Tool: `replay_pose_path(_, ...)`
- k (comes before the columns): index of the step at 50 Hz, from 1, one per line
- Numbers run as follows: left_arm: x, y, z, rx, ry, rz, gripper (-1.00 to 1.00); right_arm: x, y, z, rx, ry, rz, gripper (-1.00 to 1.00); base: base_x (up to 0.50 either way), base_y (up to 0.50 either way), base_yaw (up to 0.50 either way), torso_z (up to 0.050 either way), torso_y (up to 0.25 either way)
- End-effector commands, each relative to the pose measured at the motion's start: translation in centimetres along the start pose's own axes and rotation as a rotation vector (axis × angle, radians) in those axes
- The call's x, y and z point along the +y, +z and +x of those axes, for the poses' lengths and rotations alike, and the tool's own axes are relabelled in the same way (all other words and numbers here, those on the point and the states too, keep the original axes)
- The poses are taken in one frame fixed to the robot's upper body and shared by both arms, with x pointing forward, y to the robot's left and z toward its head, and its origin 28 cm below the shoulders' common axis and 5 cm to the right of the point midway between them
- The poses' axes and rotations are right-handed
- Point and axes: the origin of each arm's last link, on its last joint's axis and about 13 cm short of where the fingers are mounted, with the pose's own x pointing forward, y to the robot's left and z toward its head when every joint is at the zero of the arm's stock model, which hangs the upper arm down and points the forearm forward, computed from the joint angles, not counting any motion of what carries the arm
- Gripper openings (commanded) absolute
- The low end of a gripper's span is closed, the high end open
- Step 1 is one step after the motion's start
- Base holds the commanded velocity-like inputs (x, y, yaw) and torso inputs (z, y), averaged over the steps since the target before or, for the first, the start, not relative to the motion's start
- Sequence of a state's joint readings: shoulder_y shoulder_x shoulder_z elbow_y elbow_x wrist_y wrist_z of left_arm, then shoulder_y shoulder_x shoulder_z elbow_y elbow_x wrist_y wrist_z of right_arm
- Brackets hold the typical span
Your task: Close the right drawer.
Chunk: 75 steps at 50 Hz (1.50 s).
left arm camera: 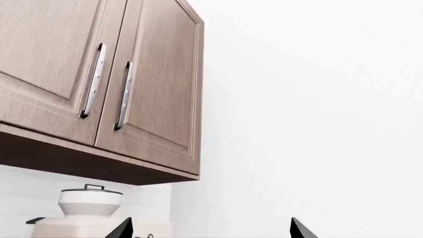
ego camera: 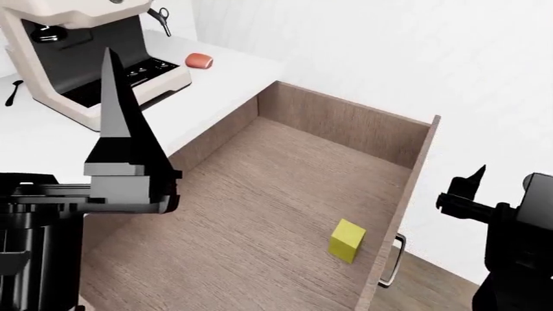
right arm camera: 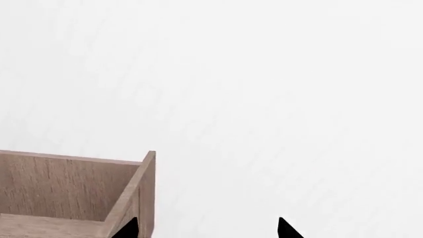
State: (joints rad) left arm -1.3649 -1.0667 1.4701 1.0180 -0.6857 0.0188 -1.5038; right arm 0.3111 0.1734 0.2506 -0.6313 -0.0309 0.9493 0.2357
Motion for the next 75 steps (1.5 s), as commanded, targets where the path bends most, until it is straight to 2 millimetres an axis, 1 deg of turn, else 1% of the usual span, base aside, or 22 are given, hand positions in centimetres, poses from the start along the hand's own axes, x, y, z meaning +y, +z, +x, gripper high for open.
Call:
replay_pose_path(1,0.0,-0.1,-0.1,0.004,0.001,-0.001,1.0,0.1,-0.8,0.3,0.027,-0.001,0.006,1.0,0.0,0.0,0.0,0.0,0.0)
replay_pose_path(7,0.0,-0.2,-0.1,0.005,0.001,-0.002,1.0,0.1,-1.5,0.5,0.046,-0.004,0.007,1.0,0.0,0.0,0.0,0.0,0.0)
replay_pose_path(13,0.0,-0.2,-0.2,0.007,0.003,-0.003,1.0,0.2,-2.9,1.0,0.077,-0.001,0.012,1.0,0.0,0.0,0.0,0.0,0.0)
replay_pose_path(24,0.0,-0.2,-0.1,0.006,0.002,-0.004,1.0,0.2,-3.0,1.0,0.086,-0.001,0.011,1.0,0.0,0.0,0.0,0.0,0.0)
replay_pose_path(33,-0.1,-0.1,0.0,0.006,-0.001,-0.003,1.0,0.5,-3.9,1.6,0.106,0.007,0.006,1.0,0.0,0.0,0.0,0.0,0.0)
replay_pose_path(39,-0.1,-0.2,0.0,0.008,-0.001,-0.004,1.0,0.9,-3.9,1.4,0.12,0.011,0.01,1.0,0.0,0.0,0.0,0.0,0.0)
replay_pose_path(44,-0.1,-0.3,-0.1,0.008,-0.002,-0.005,1.0,1.2,-4.4,1.7,0.131,0.022,0.011,1.0,0.0,0.0,0.0,0.0,0.0)
replay_pose_path(57,0.0,-0.6,-0.3,0.015,0.003,-0.004,1.0,0.4,-6.6,2.4,0.172,0.013,0.02,1.0,0.0,0.0,0.0,0.0,0.0)
replay_pose_path(62,0.0,-0.7,-0.3,0.017,0.003,-0.004,1.0,0.4,-6.8,2.5,0.178,0.014,0.028,1.0,0.0,0.0,0.0,0.0,0.0)
replay_pose_path(67,0.0,-0.7,-0.3,0.016,0.004,-0.003,1.0,0.3,-7.4,2.6,0.199,0.012,0.034,1.0,0.0,0.0,0.0,0.0,0.0)
replay_pose_path(75,0.0,-0.6,-0.4,0.015,0.004,-0.004,1.0,0.6,-7.6,2.8,0.215,0.024,0.031,1.0,0.0,0.0,0.0,0.0,0.0)
